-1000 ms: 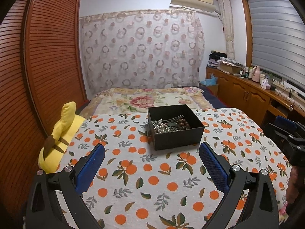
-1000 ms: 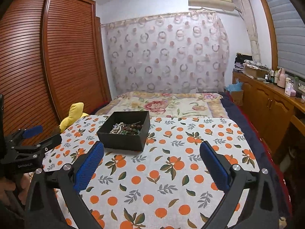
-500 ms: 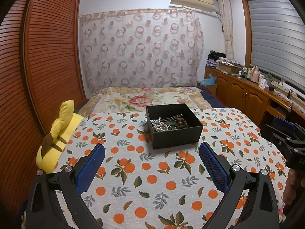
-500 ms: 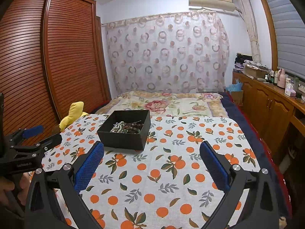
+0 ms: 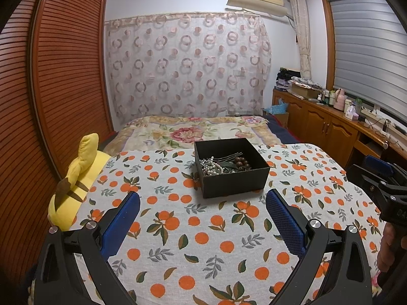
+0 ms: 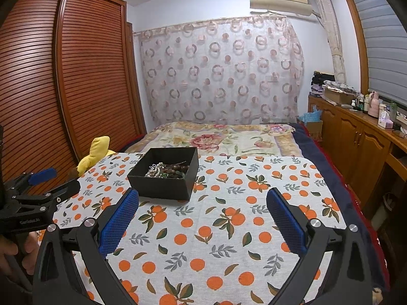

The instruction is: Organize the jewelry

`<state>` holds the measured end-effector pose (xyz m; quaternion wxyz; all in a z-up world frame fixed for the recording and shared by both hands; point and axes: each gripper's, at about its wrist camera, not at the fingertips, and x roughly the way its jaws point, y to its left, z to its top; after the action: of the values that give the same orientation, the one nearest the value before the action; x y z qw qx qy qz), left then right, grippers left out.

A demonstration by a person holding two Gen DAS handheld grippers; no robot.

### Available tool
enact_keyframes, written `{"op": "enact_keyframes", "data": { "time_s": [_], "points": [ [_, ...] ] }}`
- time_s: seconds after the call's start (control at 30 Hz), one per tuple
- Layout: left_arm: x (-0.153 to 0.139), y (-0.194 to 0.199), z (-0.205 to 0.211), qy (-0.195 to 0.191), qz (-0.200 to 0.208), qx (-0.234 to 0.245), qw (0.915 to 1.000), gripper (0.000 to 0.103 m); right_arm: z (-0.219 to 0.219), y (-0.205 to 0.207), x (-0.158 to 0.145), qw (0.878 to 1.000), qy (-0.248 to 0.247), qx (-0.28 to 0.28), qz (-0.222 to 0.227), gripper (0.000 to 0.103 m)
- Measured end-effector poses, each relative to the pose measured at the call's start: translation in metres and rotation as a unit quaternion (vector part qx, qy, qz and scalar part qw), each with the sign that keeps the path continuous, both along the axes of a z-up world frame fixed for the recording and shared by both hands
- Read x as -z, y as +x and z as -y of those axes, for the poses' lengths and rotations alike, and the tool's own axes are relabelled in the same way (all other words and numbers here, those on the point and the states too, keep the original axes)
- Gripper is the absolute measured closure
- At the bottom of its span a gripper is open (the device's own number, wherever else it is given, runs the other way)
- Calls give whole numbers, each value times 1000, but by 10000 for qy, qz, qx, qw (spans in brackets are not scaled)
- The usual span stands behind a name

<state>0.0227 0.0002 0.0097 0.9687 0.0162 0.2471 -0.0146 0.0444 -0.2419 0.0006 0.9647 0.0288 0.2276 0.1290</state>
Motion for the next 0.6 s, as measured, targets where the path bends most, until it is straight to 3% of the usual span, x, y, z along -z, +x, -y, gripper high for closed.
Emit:
{"op": "enact_keyframes", "data": {
  "time_s": [0.6],
  "points": [
    [0, -1, 3, -9, 26, 12, 10000, 7, 3, 0, 1, 10000, -8, 0, 17, 2]
  ]
}}
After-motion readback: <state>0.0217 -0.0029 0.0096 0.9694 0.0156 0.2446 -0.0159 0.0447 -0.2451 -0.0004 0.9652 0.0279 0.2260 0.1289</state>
